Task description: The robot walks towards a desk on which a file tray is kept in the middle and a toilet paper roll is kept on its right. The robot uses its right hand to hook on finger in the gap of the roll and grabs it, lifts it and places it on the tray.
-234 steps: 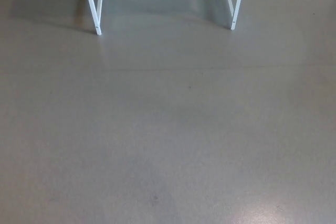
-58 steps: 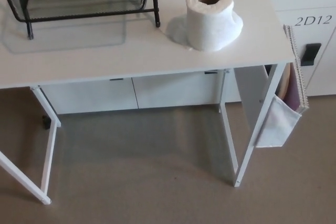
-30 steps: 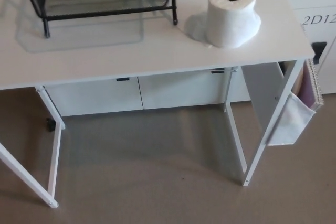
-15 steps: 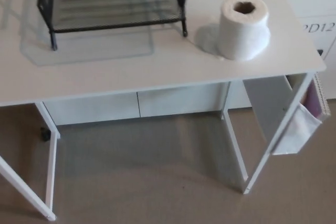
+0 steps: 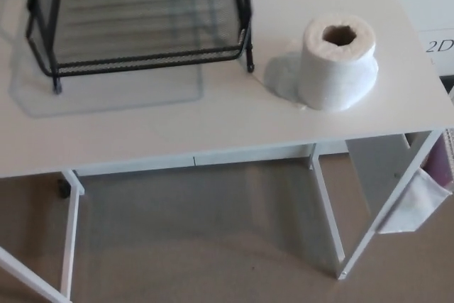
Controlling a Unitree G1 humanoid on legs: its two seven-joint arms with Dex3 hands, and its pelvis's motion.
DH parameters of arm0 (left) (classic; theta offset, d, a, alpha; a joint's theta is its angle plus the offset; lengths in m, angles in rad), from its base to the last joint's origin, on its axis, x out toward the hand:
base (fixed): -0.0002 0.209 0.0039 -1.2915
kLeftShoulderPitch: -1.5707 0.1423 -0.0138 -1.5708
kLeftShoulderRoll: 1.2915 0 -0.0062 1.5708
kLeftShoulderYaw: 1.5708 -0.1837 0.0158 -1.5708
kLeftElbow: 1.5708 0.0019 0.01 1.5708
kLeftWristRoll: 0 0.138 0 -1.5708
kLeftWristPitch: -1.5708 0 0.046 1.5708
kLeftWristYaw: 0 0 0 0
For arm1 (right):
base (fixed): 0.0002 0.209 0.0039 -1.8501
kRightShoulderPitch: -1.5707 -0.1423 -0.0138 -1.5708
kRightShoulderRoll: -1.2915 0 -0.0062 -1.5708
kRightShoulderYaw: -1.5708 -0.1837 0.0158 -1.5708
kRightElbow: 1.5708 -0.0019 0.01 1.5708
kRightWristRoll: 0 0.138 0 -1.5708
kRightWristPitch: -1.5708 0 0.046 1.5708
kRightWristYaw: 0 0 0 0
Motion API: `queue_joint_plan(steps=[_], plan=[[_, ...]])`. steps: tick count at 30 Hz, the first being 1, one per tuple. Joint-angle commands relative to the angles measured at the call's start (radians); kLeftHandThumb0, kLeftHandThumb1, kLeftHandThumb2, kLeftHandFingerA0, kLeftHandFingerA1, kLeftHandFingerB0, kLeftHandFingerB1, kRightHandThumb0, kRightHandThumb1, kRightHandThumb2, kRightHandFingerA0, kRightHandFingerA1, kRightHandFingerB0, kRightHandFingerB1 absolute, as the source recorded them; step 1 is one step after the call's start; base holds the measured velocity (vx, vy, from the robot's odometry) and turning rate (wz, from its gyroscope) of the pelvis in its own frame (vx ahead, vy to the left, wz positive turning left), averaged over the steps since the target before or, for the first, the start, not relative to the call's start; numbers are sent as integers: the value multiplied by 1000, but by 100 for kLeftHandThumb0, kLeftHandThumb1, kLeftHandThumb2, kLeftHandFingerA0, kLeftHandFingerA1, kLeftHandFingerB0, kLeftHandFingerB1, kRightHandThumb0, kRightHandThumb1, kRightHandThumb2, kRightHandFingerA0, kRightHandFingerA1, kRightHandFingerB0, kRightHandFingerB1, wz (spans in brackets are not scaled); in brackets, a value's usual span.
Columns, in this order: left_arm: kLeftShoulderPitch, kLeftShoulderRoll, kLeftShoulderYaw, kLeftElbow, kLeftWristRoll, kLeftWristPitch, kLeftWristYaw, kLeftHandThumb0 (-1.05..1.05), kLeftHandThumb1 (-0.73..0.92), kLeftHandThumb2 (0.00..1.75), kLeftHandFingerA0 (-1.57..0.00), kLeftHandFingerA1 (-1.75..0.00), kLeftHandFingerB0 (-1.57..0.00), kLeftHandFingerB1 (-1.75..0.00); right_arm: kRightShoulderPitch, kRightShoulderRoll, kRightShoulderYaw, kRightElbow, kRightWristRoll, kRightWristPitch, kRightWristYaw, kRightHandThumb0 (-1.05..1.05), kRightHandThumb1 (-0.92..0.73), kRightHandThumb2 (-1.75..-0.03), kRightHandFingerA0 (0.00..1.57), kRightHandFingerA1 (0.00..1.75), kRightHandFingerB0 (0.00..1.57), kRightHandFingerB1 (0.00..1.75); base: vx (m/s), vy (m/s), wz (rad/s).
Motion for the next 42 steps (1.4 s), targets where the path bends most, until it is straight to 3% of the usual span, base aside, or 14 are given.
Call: queue_joint_plan(steps=[1,4,5,7,10,12,20,30,31,34,36,40,41,42], plan=[[4,16,6,8,0,34,2,-105,72,126,-18,-76,0,-63,20,23,-28,-9,25,-41,-20,-53,-48,-64,25,34,14,33,0,0,0],[6,17,-2,-14,8,34,8,-105,74,127,-26,-80,-1,-65,27,48,-19,-19,8,-69,-43,-50,-52,-67,23,35,7,30,0,0,0],[1,18,-5,-7,12,32,10,-105,74,127,-21,-77,0,-64,27,38,-17,-14,4,-67,-38,-26,-43,-92,0,42,0,45,0,0,0],[-5,18,-3,-2,9,40,15,-105,74,127,-17,-76,-1,-61,22,27,-17,-8,1,-55,-33,-51,-53,-65,24,34,10,31,15,98,-8],[-6,22,-17,-2,21,47,19,-105,71,109,-17,-76,-5,-68,-4,1,-24,4,7,2,-8,-28,-36,-88,0,42,0,46,-8,145,-10],[-4,21,-9,-3,9,39,10,-105,74,127,-17,-76,-2,-63,12,6,-30,6,11,-19,-16,-55,-52,-66,23,34,10,33,101,395,19],[-2,22,-12,5,5,20,2,-105,74,127,-9,-71,-7,-59,13,-6,11,10,-37,-17,-45,-56,-56,-68,28,36,10,32,132,66,8],[1,26,-14,-1,10,31,0,-105,75,128,-16,-75,-3,-61,20,32,-36,-14,31,-73,-33,-51,-52,-64,25,34,13,33,95,8,2],[11,23,-3,0,-2,32,-2,-105,74,128,-7,-72,-5,-59,30,20,-38,-21,27,-99,-28,-25,-41,-91,0,43,2,45,0,0,0],[13,23,10,-9,-12,32,-4,-105,74,128,-4,-70,-5,-58,17,33,-79,-56,63,-136,-14,-46,-40,-72,5,36,3,36,0,0,0],[9,27,17,-19,-16,35,-14,-105,74,128,-5,-70,-4,-56,8,26,-24,-118,-5,-163,-79,-27,-41,-92,0,44,2,45,0,0,0],[15,38,32,-22,-22,15,-41,-105,76,131,-10,-69,0,-54,-185,-68,151,-144,-168,-159,-149,-32,-37,-91,1,41,3,51,0,0,0],[11,35,35,-8,-22,11,-38,-105,75,130,-11,-71,0,-55,-249,-64,198,-188,-208,-168,-146,-55,-60,-62,21,31,0,17,0,0,0],[11,31,38,-6,-24,12,-40,-105,75,130,-9,-71,0,-57,-275,-53,204,-193,-191,-186,-134,-78,-55,-81,13,41,0,24,0,0,0]])
